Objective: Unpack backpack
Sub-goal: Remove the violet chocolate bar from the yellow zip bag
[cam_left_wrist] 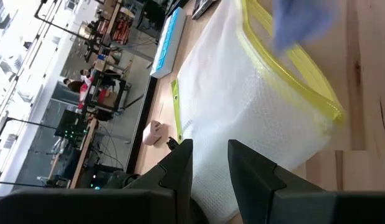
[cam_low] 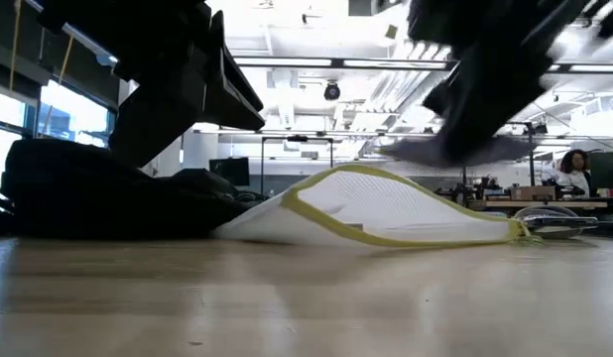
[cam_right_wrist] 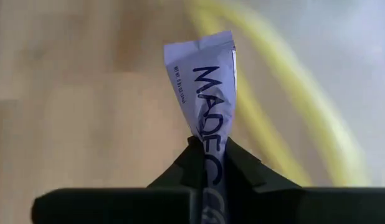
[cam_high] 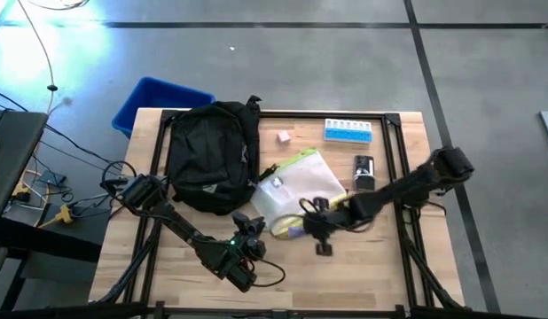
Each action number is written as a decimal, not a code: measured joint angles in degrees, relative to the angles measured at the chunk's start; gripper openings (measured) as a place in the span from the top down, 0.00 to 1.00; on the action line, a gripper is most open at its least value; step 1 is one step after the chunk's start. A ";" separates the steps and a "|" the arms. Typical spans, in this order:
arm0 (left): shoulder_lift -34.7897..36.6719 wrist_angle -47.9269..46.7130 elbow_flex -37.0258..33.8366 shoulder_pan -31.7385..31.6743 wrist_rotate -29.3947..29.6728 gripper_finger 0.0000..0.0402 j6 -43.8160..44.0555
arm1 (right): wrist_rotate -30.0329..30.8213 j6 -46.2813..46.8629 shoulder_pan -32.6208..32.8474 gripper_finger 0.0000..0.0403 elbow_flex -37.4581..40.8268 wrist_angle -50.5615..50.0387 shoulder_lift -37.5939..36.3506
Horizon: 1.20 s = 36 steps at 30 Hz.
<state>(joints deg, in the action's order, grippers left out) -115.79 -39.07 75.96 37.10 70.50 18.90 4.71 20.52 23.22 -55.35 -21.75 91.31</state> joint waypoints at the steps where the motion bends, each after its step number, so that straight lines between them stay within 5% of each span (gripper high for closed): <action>1: 0.00 0.00 0.00 0.00 0.00 0.79 0.02 | -0.86 -0.36 1.30 0.98 0.00 -0.33 -1.36; 3: 0.00 0.02 0.00 0.00 0.01 0.79 0.02 | -0.40 -1.66 3.64 0.98 0.00 -0.68 -4.09; 7: 0.00 0.24 0.00 0.00 0.02 0.79 0.02 | 13.58 -4.08 4.85 0.98 -0.11 -1.18 -11.09; 13: 0.00 2.44 0.00 0.00 0.00 0.79 -0.95 | 26.32 -9.13 -9.88 0.98 -0.09 -4.98 -16.47; 19: 0.00 3.15 0.00 0.09 0.02 0.79 -2.12 | 15.03 -14.75 -36.62 0.98 -0.09 -1.30 -11.96; 24: 0.00 3.26 0.00 0.20 0.19 0.79 -4.30 | 3.28 -22.49 -51.15 0.98 -0.09 10.13 -2.36; 31: 0.00 3.52 0.00 -1.39 1.23 0.79 -8.19 | -0.78 -35.13 -58.82 0.98 -6.76 10.57 11.63; 36: 0.00 4.91 0.00 -3.72 2.10 0.79 -12.32 | 3.81 -39.91 -59.36 0.97 -15.13 3.57 19.19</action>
<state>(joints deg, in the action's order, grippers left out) -115.79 -34.16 75.96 33.38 72.60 6.57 8.53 -19.39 -36.14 -70.48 -18.19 110.51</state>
